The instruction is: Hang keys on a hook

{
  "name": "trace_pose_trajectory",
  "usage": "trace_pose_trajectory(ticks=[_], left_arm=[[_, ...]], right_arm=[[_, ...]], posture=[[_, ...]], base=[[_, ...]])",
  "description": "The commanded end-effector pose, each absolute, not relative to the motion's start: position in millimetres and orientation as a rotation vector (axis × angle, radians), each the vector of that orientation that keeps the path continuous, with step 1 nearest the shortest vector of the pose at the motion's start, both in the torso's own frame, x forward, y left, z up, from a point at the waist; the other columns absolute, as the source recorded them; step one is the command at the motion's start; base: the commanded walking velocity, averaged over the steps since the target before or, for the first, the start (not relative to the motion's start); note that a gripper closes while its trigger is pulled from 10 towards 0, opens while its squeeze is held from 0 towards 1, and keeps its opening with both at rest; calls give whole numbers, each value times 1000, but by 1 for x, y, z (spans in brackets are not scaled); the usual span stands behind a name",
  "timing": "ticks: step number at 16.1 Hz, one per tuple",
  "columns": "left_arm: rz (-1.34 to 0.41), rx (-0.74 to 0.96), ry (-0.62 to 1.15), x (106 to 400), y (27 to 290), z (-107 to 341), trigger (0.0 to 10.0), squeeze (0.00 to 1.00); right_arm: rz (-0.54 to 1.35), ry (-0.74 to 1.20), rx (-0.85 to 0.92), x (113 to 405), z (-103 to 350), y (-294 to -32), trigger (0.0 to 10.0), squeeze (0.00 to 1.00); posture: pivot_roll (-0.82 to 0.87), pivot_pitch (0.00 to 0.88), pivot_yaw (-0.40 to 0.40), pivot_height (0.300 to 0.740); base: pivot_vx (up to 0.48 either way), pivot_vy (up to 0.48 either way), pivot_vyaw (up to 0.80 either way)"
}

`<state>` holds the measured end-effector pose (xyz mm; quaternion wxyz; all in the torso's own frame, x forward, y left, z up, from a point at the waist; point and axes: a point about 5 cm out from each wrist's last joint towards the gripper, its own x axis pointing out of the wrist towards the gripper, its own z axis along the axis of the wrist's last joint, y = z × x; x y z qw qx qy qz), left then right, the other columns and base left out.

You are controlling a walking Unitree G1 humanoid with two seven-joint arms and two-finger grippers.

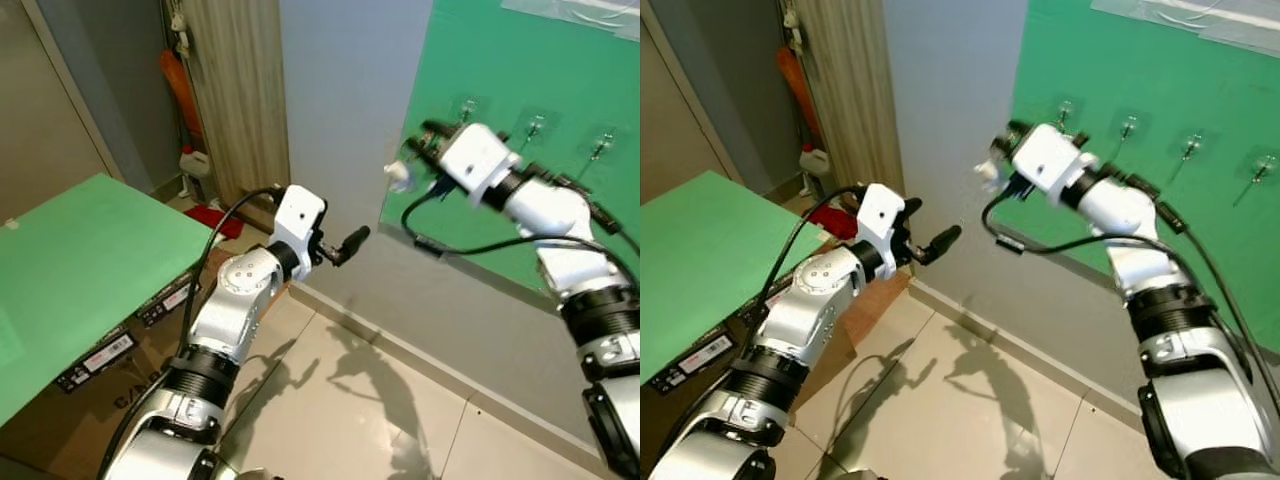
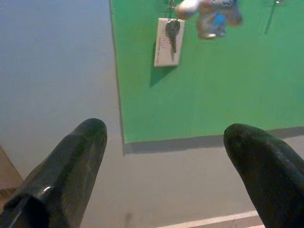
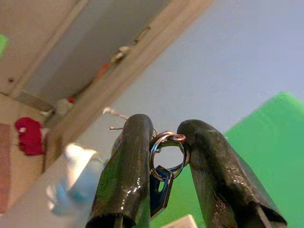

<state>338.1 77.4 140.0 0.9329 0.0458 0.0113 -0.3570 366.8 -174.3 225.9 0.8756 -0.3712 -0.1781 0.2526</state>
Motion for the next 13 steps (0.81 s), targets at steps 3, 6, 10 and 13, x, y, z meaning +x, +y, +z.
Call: trace_pose_trajectory(ticks=[3,6,10,13], left_arm=[[-742,106,-7,337,75,144,10000,0],[-739,104,-9,337,75,144,10000,0],[-716,100,-3,339,77,144,10000,0],[-709,91,-2,339,78,143,10000,0]], right_arm=[[474,-380,-781,370,235,-180,0,0],[464,-373,-783,371,233,-181,0,0],[461,-370,-784,372,232,-180,0,0],[467,-365,-785,372,230,-180,0,0]], posture=[[-17,0,10,740],[-17,0,10,740],[-18,0,7,740],[-19,0,6,740]], base=[[241,-411,0],[294,-376,0],[317,-356,0],[0,0,0]])
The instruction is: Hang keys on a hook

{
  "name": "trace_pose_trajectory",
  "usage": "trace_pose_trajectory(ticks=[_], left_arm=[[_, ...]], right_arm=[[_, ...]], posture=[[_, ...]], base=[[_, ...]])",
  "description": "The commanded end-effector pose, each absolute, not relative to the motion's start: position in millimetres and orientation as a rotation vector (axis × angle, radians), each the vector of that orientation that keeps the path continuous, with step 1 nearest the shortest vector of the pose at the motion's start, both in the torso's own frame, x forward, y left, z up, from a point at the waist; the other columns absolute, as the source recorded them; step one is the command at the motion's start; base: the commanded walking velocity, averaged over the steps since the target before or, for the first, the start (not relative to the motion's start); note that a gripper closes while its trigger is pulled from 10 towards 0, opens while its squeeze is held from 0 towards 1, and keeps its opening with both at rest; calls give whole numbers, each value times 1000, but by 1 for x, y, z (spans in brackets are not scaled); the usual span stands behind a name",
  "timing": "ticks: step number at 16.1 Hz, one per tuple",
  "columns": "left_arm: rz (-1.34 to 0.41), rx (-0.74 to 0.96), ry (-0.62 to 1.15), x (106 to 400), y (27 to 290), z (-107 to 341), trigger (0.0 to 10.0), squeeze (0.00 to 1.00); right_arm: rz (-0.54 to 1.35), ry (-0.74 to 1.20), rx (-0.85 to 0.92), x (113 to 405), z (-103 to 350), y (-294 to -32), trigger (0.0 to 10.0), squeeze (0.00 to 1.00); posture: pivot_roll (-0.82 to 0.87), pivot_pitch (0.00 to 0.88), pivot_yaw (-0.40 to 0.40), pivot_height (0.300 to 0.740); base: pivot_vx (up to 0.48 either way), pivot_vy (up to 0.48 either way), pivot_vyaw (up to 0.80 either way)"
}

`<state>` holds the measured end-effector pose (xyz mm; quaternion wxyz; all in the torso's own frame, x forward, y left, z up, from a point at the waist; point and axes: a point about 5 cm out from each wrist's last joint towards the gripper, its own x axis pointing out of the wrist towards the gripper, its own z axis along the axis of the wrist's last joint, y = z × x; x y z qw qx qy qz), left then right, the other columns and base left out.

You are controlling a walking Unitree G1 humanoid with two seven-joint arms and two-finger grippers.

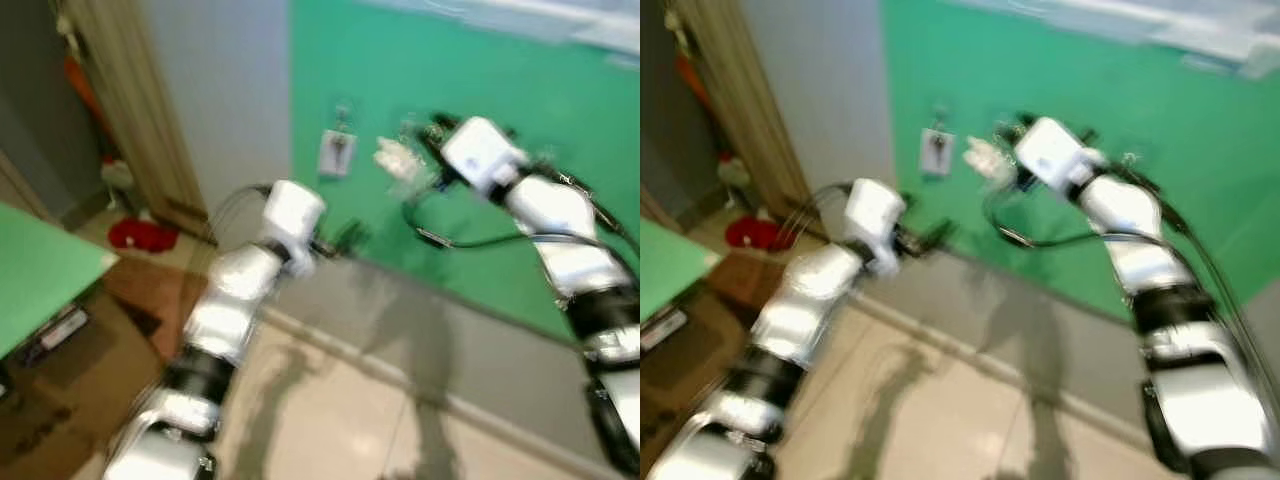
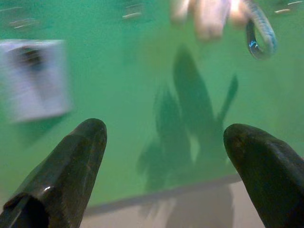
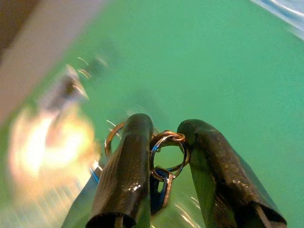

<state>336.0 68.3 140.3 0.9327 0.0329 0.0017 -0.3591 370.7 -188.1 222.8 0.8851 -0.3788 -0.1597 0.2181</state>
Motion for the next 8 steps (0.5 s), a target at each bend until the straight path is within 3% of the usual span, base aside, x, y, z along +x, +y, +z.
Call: trace_pose_trajectory(ticks=[1,8], left_arm=[[-709,90,-1,339,78,143,10000,0],[-721,95,6,338,76,142,10000,0]], right_arm=[[470,-364,-785,372,230,-180,0,0],[543,-345,-696,370,224,-169,0,0]], posture=[[-19,0,6,740],[-17,0,2,740]], base=[[0,0,0],[0,0,0]])
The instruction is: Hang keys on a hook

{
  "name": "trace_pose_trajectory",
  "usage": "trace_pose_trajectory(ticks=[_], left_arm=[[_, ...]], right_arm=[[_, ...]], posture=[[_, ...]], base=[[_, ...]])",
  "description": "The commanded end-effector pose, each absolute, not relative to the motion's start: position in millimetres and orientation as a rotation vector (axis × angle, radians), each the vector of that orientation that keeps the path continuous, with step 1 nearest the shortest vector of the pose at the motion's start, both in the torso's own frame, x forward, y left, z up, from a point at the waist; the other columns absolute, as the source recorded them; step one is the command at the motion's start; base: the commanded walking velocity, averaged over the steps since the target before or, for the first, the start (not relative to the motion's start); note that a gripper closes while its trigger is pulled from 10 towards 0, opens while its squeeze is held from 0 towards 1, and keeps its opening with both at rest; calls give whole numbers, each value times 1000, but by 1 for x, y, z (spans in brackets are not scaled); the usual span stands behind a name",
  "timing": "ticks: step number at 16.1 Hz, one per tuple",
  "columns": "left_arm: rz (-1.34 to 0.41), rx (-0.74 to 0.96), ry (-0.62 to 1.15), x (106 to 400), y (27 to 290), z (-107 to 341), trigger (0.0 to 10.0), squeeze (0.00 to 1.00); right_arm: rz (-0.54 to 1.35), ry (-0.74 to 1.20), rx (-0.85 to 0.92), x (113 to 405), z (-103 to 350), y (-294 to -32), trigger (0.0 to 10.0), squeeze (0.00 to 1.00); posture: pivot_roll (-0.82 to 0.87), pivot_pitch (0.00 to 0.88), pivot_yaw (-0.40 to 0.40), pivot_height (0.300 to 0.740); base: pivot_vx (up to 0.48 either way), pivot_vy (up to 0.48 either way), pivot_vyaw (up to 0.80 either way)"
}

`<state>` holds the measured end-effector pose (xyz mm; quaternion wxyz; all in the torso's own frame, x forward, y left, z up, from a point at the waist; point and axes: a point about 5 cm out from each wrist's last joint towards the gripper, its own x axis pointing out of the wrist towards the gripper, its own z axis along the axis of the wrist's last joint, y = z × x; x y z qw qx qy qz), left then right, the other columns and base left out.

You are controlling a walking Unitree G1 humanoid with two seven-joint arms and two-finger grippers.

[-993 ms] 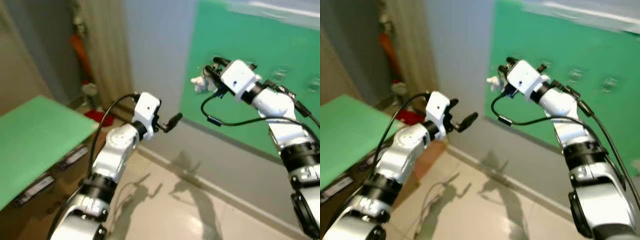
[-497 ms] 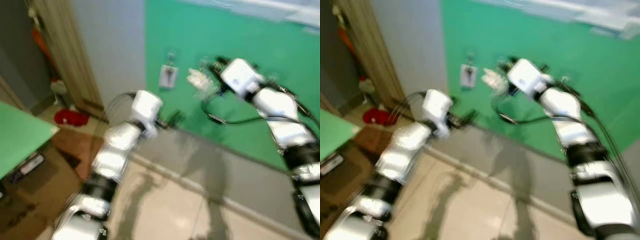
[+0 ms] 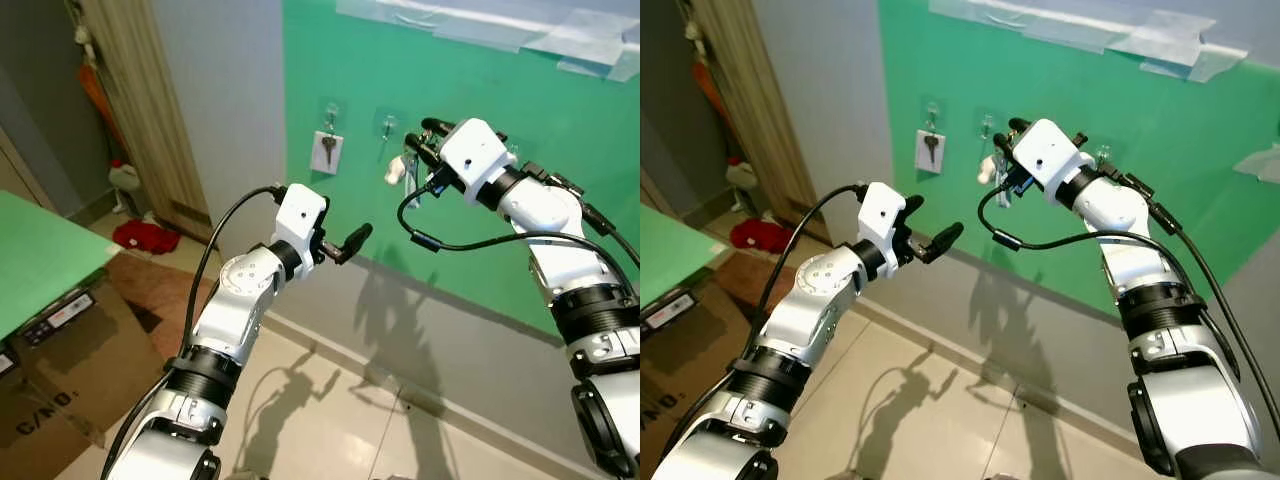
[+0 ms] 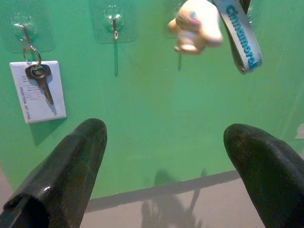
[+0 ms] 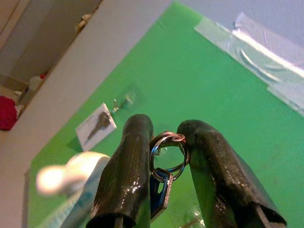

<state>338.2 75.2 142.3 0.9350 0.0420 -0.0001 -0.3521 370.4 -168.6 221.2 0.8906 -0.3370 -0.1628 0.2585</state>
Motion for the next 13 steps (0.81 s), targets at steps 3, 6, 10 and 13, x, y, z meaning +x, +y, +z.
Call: trace_pose_trajectory(ticks=[3,6,10,13], left_arm=[[-724,96,10,337,76,141,10000,0],[-721,91,10,338,76,142,10000,0],[-722,83,14,339,77,142,10000,0],[-727,68,14,339,77,143,10000,0]], right_arm=[[552,-330,-684,371,221,-167,0,0],[546,-318,-673,373,219,-166,0,0],[476,-292,-661,379,214,-166,0,0],[485,-291,-653,378,211,-163,0,0]], posture=[[-16,0,2,740],[-16,0,3,740],[-13,0,2,740],[-9,0,1,740]], base=[[0,0,0],[0,0,0],[0,0,0],[161,139,0]])
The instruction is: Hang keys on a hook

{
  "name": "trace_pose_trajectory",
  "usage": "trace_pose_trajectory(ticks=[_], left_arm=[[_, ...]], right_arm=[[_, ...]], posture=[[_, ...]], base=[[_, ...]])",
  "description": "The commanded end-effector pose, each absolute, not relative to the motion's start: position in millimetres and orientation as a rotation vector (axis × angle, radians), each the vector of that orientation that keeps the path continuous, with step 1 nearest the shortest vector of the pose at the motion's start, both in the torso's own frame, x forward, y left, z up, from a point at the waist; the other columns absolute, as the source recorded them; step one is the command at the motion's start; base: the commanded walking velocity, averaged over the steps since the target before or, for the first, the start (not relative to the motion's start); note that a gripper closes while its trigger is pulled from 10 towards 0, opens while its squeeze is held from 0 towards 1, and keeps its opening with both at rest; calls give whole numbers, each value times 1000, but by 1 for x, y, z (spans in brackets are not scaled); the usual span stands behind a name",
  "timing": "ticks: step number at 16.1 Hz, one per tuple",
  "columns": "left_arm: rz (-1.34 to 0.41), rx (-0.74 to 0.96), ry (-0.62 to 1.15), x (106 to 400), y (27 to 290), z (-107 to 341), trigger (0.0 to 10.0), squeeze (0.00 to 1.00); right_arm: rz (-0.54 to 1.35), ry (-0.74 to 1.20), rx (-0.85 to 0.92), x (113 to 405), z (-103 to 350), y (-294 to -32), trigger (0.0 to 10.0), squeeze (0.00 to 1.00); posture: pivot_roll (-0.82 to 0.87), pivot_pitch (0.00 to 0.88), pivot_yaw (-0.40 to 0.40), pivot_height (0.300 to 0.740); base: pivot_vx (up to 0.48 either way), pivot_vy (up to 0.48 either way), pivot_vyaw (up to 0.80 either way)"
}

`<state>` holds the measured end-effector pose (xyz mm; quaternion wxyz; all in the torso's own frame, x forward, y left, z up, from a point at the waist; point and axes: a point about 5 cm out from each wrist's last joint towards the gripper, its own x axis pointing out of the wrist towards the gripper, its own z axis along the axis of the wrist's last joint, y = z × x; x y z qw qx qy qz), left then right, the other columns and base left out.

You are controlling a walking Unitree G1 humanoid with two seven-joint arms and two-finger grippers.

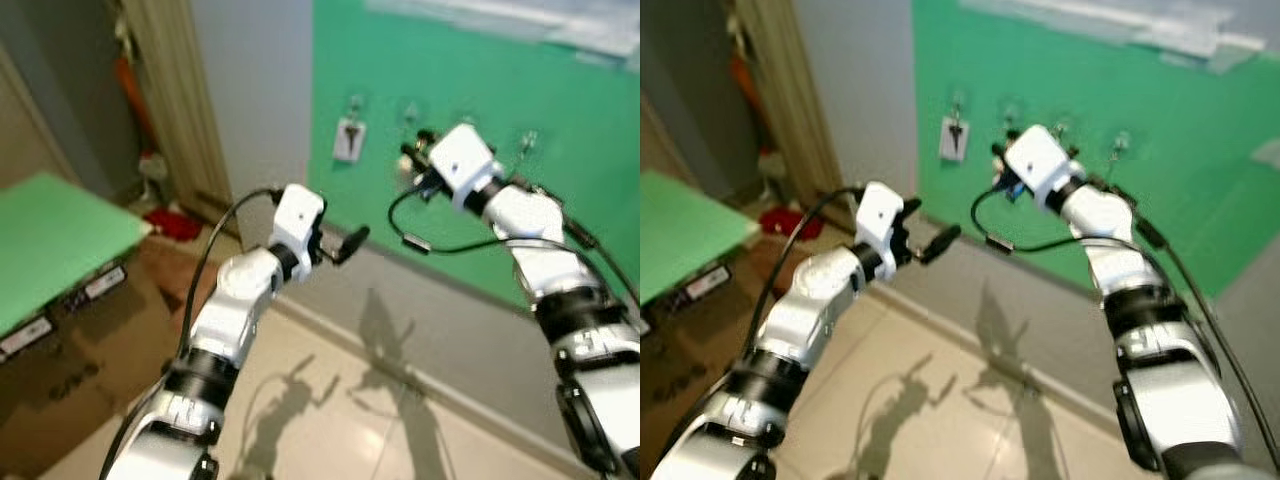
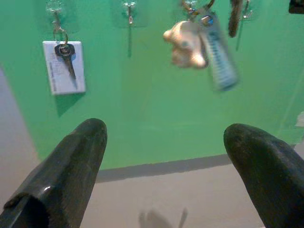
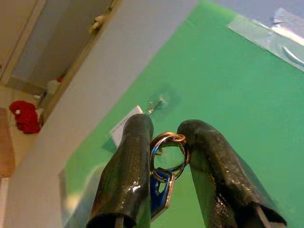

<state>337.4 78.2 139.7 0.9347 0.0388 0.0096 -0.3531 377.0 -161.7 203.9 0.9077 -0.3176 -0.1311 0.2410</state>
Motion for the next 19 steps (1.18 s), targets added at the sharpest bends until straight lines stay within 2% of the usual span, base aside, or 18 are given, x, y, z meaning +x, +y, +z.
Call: trace_pose_trajectory(ticks=[1,5,10,12,16,19], left_arm=[[-734,82,6,338,77,144,10000,0],[-758,102,-1,336,76,144,10000,0],[-746,104,-3,338,77,144,10000,0],[-747,109,-3,338,77,145,10000,0],[-737,101,11,339,78,143,10000,0],[-723,96,5,340,81,145,10000,0]], right_arm=[[484,-289,-651,378,210,-162,0,0],[489,-293,-639,379,208,-159,0,0],[527,-318,-632,378,211,-150,0,0],[505,-303,-550,379,212,-150,0,0],[497,-319,-501,378,217,-147,0,0],[456,-330,-440,371,219,-147,0,0]], posture=[[-9,0,2,740],[-10,0,4,740],[-8,0,4,740],[-6,0,5,740],[-8,0,7,740],[-4,0,1,740]], base=[[315,364,0],[409,72,0],[0,0,0],[0,0,0],[0,0,0],[381,0,0]])
